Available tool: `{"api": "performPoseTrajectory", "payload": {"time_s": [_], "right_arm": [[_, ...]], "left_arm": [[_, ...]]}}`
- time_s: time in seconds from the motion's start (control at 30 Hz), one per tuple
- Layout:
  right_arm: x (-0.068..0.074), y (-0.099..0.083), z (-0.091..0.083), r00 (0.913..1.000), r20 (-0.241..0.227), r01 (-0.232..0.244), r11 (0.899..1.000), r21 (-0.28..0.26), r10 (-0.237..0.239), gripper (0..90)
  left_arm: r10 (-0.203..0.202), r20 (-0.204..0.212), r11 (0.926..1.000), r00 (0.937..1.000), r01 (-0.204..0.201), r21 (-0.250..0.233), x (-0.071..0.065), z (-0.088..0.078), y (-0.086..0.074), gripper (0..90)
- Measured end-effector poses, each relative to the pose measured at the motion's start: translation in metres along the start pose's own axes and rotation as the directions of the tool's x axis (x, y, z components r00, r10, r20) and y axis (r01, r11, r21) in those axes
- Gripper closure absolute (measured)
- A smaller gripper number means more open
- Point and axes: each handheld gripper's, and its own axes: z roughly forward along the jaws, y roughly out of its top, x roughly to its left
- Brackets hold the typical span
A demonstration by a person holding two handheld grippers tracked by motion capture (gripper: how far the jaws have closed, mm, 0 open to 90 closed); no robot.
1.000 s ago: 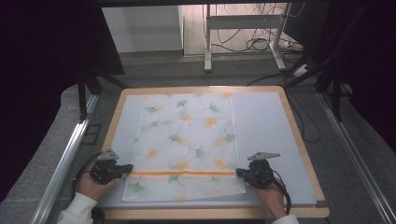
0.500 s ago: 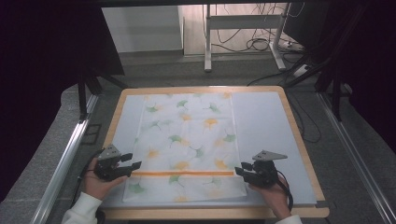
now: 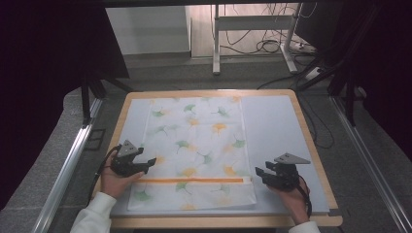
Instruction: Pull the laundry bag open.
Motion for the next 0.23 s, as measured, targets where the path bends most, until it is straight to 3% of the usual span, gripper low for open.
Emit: {"api": "performPoseTrajectory", "payload": {"time_s": [0.23], "right_arm": [[-0.0006,-0.0007,-0.0005,0.9999,0.012,0.001,1.000,0.000,-0.001,44.0]], "left_arm": [[-0.008,0.008,0.9999,0.9999,0.008,-0.006,0.0011,-0.0021,-0.0029,30.0]]}}
